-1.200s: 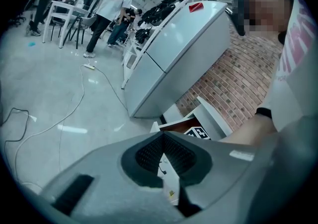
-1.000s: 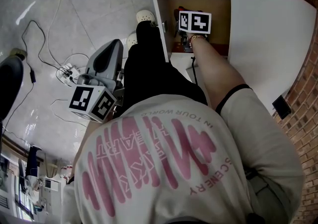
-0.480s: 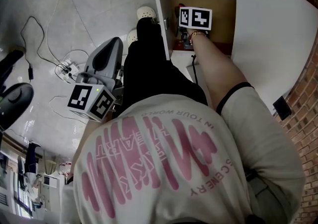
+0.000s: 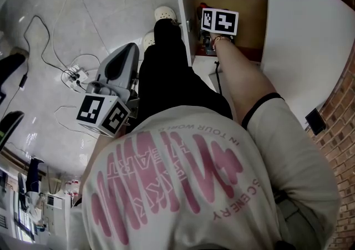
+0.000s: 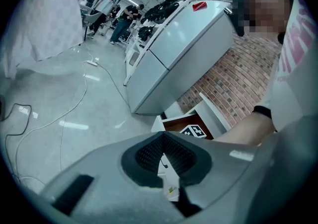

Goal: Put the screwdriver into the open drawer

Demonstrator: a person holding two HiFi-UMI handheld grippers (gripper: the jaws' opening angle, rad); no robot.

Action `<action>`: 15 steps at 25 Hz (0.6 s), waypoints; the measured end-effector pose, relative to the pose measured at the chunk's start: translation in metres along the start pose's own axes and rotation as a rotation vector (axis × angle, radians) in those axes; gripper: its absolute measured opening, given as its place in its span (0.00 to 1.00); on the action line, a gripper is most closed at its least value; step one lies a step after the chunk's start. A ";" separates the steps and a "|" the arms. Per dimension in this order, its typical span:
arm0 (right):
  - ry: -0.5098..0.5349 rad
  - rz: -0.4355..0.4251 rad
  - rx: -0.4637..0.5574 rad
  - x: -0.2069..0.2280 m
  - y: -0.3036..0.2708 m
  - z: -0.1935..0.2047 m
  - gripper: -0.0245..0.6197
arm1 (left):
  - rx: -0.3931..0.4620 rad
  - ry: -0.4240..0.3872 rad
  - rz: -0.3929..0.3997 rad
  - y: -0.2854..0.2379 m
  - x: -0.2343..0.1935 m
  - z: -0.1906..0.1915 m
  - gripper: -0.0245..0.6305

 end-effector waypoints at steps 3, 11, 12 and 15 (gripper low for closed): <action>-0.003 -0.001 -0.005 -0.001 -0.002 0.001 0.23 | 0.004 0.003 0.000 0.002 -0.003 0.001 0.04; -0.017 0.020 -0.012 -0.006 -0.002 0.008 0.24 | 0.011 0.004 -0.005 0.011 -0.007 0.003 0.04; -0.020 0.022 -0.011 -0.006 -0.002 0.008 0.24 | 0.011 0.003 -0.005 0.013 -0.008 0.004 0.04; -0.025 0.027 -0.012 -0.008 -0.001 0.008 0.24 | 0.014 0.001 -0.001 0.016 -0.009 0.003 0.04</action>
Point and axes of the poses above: the fingertips, and each gripper's own axes: y backward along the fingers, x to its right, z out of its underside, the point moved 9 cm from there along y, backward along the fingers, and after that the axes turned 15 degrees about x, right-handed, at the moved point
